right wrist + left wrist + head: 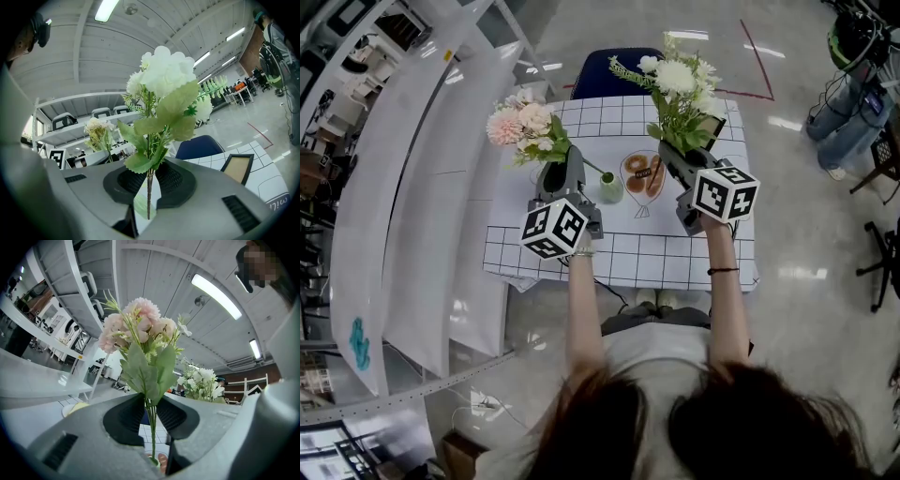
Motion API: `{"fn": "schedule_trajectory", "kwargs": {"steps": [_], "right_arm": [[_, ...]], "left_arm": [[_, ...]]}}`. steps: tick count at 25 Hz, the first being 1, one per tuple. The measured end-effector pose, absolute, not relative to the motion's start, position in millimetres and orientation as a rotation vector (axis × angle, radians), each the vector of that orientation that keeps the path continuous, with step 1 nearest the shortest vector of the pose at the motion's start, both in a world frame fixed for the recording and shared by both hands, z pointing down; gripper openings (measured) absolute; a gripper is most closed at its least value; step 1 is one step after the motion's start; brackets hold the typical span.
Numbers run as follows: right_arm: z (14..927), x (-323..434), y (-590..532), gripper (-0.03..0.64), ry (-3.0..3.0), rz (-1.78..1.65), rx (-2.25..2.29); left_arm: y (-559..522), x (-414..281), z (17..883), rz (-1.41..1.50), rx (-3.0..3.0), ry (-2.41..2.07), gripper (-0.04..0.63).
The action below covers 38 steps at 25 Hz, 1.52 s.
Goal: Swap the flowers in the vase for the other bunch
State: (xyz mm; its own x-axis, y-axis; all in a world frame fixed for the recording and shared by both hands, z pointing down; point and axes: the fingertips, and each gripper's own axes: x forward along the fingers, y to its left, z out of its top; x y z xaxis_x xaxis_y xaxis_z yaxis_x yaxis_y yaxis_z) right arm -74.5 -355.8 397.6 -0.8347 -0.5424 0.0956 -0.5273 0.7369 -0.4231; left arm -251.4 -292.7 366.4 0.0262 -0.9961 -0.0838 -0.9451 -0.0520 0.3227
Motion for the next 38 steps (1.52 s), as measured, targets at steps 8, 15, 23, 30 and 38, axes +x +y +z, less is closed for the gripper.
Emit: {"fn": "schedule_trajectory", "kwargs": {"steps": [8,15,23,30,38], "right_arm": [[398,-79,-354,0.053,2.904,-0.687,-0.876],[398,-85,-351,0.054,2.91,-0.688,-0.853],[398,-90,-347,0.054,2.916,-0.693,-0.837],[398,-92,-344,0.054,2.92,-0.699,-0.832],[398,-92,-339,0.053,2.921,-0.699,-0.828]], "left_arm": [[-285,-259,360,-0.445,2.108,-2.062,0.084],[-278,-265,361,-0.453,2.086,-2.087,0.084],[-270,-272,365,-0.436,2.056,-2.116,0.084],[-259,-284,371,-0.454,2.004,-2.134,0.084],[-251,-286,380,-0.433,1.968,-2.136,0.075]]}}
